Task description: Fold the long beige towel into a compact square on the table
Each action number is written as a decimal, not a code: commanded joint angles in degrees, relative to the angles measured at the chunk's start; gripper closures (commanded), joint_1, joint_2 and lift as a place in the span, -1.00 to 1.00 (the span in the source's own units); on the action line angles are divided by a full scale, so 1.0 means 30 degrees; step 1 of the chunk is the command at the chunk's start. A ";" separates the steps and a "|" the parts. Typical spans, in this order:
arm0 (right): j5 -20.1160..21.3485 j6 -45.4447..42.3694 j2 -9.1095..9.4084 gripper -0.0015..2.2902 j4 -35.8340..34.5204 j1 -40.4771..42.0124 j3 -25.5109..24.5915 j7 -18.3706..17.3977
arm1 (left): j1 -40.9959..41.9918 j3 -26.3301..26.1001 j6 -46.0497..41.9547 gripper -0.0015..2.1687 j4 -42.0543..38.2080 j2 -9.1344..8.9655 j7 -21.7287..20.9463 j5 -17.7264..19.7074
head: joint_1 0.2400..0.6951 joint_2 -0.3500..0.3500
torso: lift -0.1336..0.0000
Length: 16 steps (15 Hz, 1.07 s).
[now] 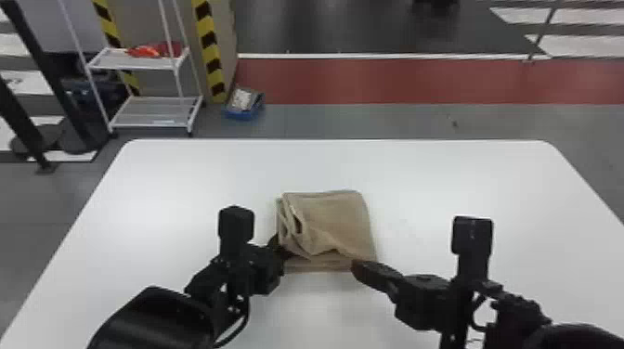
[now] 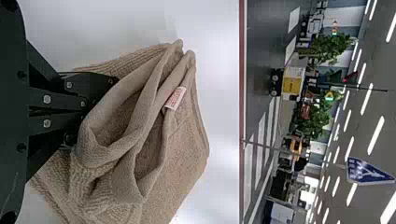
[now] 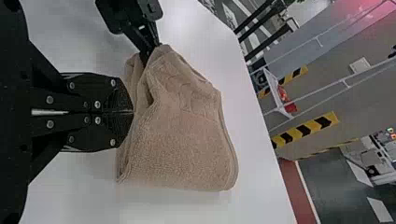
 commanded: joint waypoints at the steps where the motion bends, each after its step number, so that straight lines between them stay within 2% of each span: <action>1: 0.0523 -0.0586 0.0028 0.76 0.1144 -0.0234 0.0027 -0.0029 | -0.0021 0.0026 0.0000 0.57 -0.0018 0.0004 -0.0031 0.0036 | 1.00 -0.02 | -0.85; 5: 0.1168 -0.1054 0.0146 0.76 0.3253 -0.1582 0.0232 -0.0439 | 0.0301 0.0144 0.0117 0.57 -0.0282 0.0122 -0.0119 0.0036 | 1.00 -0.06 | -0.85; 9: 0.1490 -0.1640 0.0233 0.76 0.5363 -0.3427 0.0232 -0.1552 | 0.1385 0.0554 0.0996 0.57 -0.2039 0.0327 -0.0295 0.0036 | 1.00 -0.08 | -0.85; 11: 0.1490 -0.1875 0.0233 0.76 0.6300 -0.4658 0.0173 -0.1963 | 0.2499 0.1315 0.1524 0.57 -0.3416 0.0473 -0.0559 0.0095 | 1.00 -0.10 | -0.85; 14: 0.1959 -0.1933 0.0351 0.76 0.8263 -0.7148 0.0290 -0.2461 | 0.4432 0.2165 0.1582 0.57 -0.5994 0.1176 -0.0676 0.0622 | 1.00 -0.09 | -0.85; 16: 0.2896 -0.1875 0.0819 0.76 1.0314 -0.9052 0.0583 -0.2578 | 0.5692 0.3308 0.1582 0.57 -0.7606 0.1469 -0.1086 0.1238 | 1.00 -0.07 | -0.85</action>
